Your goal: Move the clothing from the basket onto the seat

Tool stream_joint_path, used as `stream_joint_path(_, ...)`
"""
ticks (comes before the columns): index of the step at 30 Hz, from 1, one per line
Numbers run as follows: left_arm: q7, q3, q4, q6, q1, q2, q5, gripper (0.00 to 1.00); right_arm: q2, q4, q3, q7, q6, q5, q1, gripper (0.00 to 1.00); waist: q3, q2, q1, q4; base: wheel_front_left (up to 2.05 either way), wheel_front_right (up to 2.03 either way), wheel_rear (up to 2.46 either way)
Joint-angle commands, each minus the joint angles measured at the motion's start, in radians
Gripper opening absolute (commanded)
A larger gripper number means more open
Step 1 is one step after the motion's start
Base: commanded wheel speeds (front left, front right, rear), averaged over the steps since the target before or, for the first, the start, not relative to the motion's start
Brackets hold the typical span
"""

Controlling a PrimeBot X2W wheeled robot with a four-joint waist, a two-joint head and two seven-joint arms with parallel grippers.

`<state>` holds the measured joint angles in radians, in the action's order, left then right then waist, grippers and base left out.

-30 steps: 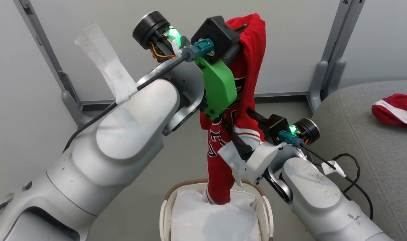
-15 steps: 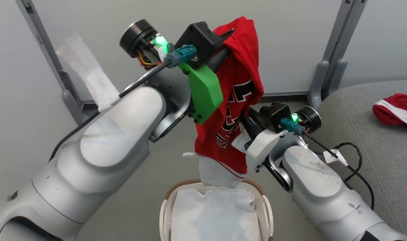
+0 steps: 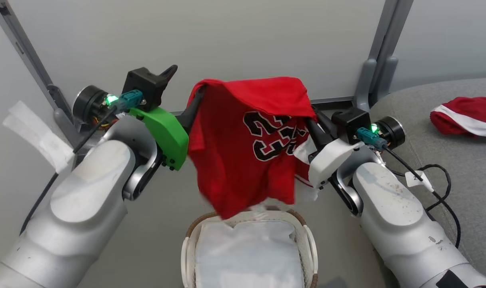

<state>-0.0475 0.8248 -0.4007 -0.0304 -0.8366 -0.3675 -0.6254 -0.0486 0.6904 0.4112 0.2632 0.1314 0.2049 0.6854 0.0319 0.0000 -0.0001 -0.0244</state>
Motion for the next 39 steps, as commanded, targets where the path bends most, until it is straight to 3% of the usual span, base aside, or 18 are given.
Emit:
stream_joint_path(1,0.019,-0.004,-0.010,0.007,0.031,-0.007,-0.012,1.00,-0.004,-0.009,-0.019,0.002,-0.001,-0.014,-0.007,0.00,-0.008,0.0000,0.0001,0.010,0.00,0.00,0.00)
stream_joint_path(10,0.145,0.010,-0.033,0.008,0.166,0.030,-0.035,1.00,-0.004,-0.050,-0.137,0.002,-0.001,-0.112,-0.017,0.00,-0.031,0.0000,0.0001,0.059,0.00,0.00,0.00)
stream_joint_path(21,0.242,0.063,-0.067,0.013,0.269,0.101,-0.018,1.00,-0.009,-0.132,-0.319,0.002,-0.001,-0.242,-0.047,0.00,-0.072,0.0000,0.0001,0.193,0.00,0.00,0.00)
stream_joint_path(39,0.287,0.104,-0.115,-0.005,0.244,0.176,0.009,1.00,-0.033,-0.275,-0.381,-0.002,-0.001,-0.240,-0.167,0.00,-0.162,0.0000,0.0001,0.425,0.00,0.00,0.00)
